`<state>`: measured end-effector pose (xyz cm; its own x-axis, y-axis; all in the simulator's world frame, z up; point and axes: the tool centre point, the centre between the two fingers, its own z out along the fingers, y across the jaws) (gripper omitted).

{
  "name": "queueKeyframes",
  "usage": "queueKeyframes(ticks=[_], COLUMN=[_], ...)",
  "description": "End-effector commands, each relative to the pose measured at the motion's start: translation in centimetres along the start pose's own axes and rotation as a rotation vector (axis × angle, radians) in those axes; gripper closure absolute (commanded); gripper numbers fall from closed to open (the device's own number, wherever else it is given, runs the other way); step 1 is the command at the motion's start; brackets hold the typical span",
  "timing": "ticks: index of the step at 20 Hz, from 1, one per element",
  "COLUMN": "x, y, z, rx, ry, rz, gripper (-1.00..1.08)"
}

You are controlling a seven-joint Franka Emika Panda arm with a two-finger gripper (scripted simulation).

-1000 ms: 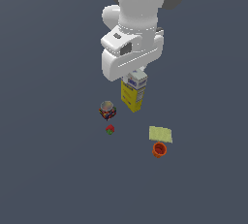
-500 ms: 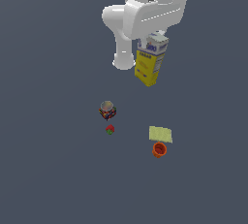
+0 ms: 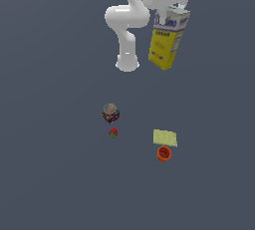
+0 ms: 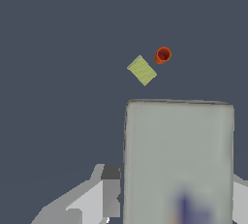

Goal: Pick up a designated object from a clutter of objects.

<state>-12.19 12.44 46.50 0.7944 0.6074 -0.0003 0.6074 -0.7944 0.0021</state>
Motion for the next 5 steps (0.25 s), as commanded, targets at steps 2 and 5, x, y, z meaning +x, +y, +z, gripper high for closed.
queueKeyframes(ticks=[2, 5], x=[-0.13, -0.17], y=[-0.87, -1.06], z=[-0.88, -1.11], rx=[0.001, 0.002], ry=[-0.001, 0.000], rz=[0.001, 0.001], gripper=[1.08, 1.08])
